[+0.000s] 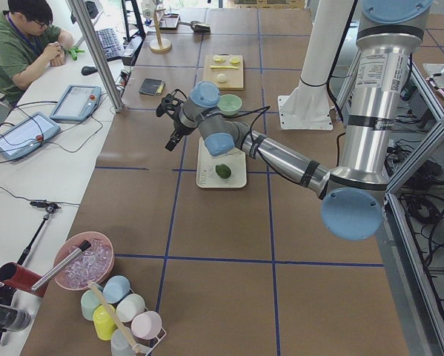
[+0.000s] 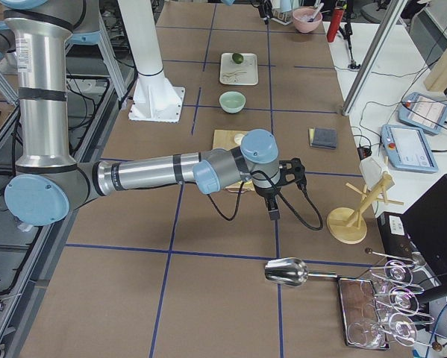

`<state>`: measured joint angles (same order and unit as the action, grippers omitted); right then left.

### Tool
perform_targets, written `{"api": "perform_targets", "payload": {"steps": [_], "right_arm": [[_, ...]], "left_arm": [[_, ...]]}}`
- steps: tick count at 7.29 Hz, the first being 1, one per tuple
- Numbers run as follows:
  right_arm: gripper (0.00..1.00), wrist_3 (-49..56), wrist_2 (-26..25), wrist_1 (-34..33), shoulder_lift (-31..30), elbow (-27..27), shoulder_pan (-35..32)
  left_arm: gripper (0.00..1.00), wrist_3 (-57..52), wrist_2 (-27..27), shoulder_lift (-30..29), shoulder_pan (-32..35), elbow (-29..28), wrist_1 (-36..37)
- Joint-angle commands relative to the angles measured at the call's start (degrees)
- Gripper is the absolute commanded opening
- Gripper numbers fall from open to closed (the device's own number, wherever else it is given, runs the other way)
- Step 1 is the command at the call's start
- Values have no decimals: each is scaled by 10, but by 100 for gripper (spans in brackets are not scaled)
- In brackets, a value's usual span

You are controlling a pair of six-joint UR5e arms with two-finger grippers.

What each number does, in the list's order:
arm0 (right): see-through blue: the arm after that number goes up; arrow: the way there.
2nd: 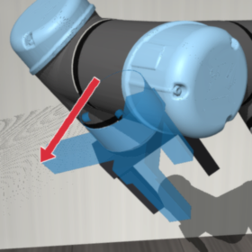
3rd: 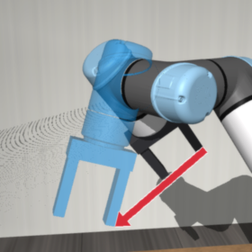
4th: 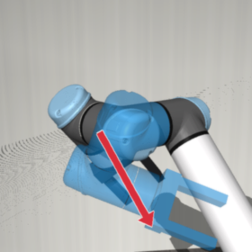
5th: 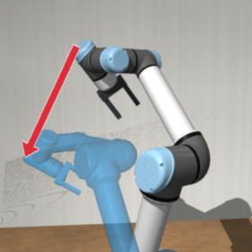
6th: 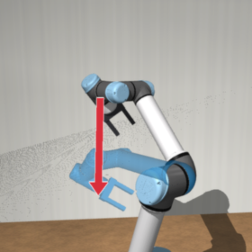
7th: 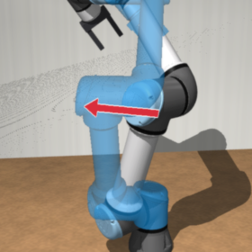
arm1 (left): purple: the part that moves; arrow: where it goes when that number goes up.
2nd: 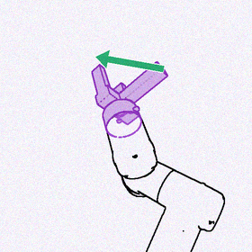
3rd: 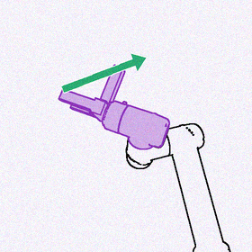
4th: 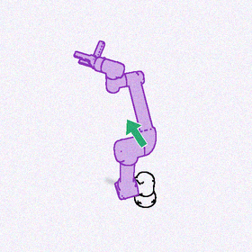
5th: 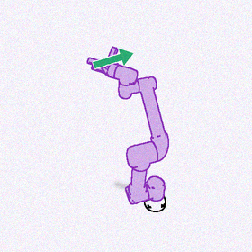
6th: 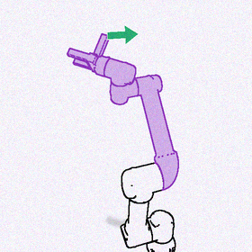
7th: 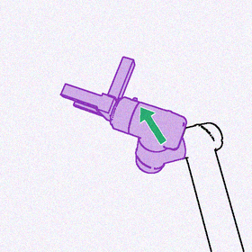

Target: Put spoon and bun in bowl

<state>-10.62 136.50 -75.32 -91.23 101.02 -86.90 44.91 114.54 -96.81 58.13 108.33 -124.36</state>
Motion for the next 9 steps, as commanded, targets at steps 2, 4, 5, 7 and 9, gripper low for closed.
{"api": "perform_targets", "payload": {"steps": [2, 4, 5, 7, 9], "right_arm": [[100, 0, 0, 0, 0, -1, 1], [100, 0, 0, 0, 0, -1, 0], [100, -1, 0, 0, 0, -1, 0], [100, -1, 0, 0, -1, -1, 0], [100, -1, 0, 0, -1, -1, 0]], "left_arm": [[82, 221, -124, -38, -125, -2, 119], [73, 327, -162, -53, -203, -14, 122], [72, 333, -165, -53, -224, -18, 130], [63, 353, -179, -54, -252, -20, 146], [63, 368, -192, -58, -276, -21, 158]]}}
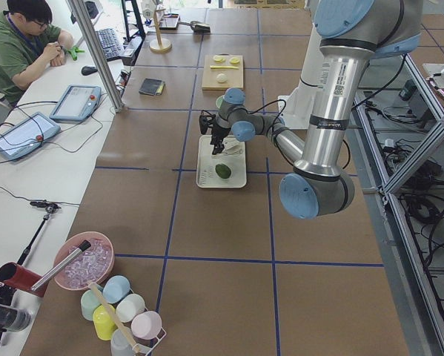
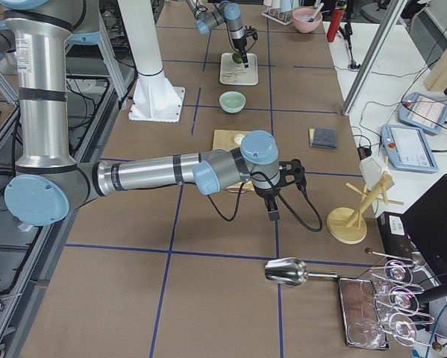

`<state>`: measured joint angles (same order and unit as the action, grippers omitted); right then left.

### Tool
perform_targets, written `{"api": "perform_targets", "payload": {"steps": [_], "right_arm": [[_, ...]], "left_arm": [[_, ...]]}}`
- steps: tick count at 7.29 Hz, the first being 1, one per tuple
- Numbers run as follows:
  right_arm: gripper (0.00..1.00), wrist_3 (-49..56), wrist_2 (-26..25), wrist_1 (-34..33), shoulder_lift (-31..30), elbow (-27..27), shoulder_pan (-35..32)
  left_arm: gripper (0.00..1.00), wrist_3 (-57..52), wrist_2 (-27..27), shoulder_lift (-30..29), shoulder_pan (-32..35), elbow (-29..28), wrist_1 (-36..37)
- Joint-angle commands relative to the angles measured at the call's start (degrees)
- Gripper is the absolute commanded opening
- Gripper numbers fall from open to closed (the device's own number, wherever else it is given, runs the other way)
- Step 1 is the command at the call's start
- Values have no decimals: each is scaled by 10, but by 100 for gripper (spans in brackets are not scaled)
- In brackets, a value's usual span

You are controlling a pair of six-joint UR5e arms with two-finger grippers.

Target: Put spoon and bun in bowl

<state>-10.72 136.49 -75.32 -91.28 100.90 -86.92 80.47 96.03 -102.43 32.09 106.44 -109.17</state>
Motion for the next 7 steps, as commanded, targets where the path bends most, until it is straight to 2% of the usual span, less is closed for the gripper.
{"api": "perform_targets", "payload": {"steps": [1, 7], "right_arm": [[100, 0, 0, 0, 0, 0, 0], [100, -4, 0, 0, 0, 0, 0]], "left_arm": [[63, 19, -8, -2, -27, -8, 6], [58, 20, -28, -12, -46, -27, 6]]}}
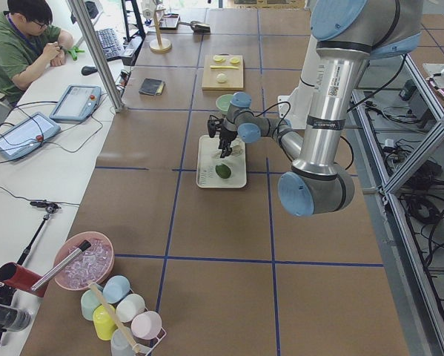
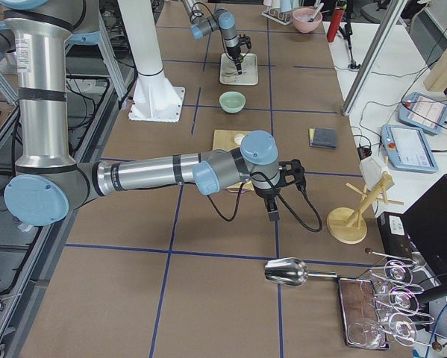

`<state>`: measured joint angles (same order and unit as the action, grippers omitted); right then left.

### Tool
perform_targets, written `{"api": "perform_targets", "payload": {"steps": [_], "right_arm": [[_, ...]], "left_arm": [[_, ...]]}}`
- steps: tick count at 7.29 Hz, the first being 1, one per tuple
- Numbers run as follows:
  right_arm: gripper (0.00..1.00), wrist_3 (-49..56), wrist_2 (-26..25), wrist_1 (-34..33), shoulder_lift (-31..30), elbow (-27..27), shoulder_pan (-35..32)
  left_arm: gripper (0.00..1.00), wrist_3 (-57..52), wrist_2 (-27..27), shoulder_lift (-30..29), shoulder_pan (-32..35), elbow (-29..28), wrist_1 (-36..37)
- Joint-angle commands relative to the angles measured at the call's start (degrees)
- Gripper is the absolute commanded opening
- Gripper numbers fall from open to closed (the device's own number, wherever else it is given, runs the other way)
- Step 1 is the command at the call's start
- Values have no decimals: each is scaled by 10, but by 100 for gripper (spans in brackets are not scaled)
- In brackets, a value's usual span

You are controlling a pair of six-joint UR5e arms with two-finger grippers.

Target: Put spoon and bun in bowl

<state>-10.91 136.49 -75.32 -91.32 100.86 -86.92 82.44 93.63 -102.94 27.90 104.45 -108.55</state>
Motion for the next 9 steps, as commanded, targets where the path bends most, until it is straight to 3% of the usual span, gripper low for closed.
{"api": "perform_targets", "payload": {"steps": [1, 3, 7, 9], "right_arm": [[100, -3, 1, 0, 0, 0, 1], [100, -3, 1, 0, 0, 1, 0], [100, -3, 2, 0, 0, 0, 0], [100, -3, 2, 0, 0, 1, 0]], "left_arm": [[53, 0, -4, -8, -3, -9, 0], [0, 0, -3, -7, -3, -5, 0], [0, 0, -2, -8, 3, 32, 6], [0, 80, -2, -79, 1, 37, 80]]}}
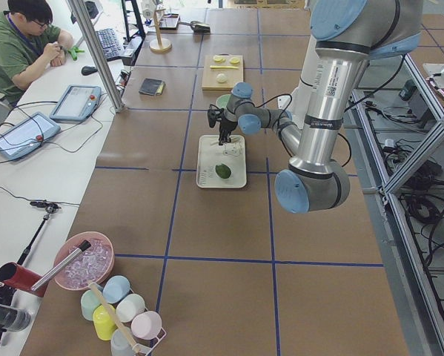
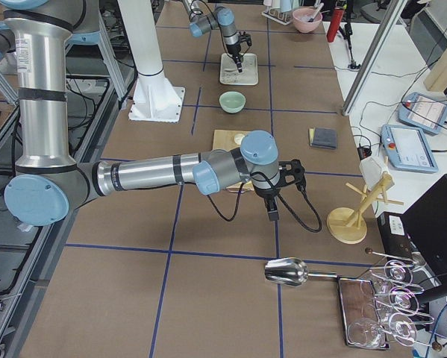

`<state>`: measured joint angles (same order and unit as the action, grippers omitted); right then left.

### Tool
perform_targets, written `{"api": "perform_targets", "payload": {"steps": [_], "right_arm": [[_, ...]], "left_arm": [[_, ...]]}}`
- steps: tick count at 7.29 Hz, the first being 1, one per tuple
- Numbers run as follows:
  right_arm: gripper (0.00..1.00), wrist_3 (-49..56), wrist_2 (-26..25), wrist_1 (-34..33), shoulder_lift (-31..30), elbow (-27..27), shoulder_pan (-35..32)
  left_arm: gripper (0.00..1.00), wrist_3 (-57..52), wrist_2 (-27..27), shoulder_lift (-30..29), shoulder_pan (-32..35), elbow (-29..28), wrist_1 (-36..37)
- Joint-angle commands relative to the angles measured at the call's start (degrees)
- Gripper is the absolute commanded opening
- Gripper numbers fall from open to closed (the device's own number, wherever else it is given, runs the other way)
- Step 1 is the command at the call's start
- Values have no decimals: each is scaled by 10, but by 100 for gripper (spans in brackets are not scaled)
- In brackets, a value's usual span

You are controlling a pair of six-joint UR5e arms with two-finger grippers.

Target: Put spoon and bun in bowl

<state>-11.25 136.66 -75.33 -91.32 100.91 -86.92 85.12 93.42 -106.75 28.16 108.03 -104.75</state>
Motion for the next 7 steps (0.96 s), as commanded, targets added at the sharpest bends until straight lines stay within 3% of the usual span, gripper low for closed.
{"api": "perform_targets", "payload": {"steps": [1, 4, 6, 7], "right_arm": [[100, -2, 0, 0, 0, 1, 0], [100, -4, 0, 0, 0, 2, 0], [100, -4, 1, 0, 0, 3, 0], [100, -4, 1, 0, 0, 3, 0]], "left_arm": [[0, 99, -1, -100, -2, -11, 94], [0, 209, -1, -287, -9, -147, 159], [0, 210, -2, -295, -19, -160, 157], [9, 209, -2, -295, -20, -159, 157]]}}
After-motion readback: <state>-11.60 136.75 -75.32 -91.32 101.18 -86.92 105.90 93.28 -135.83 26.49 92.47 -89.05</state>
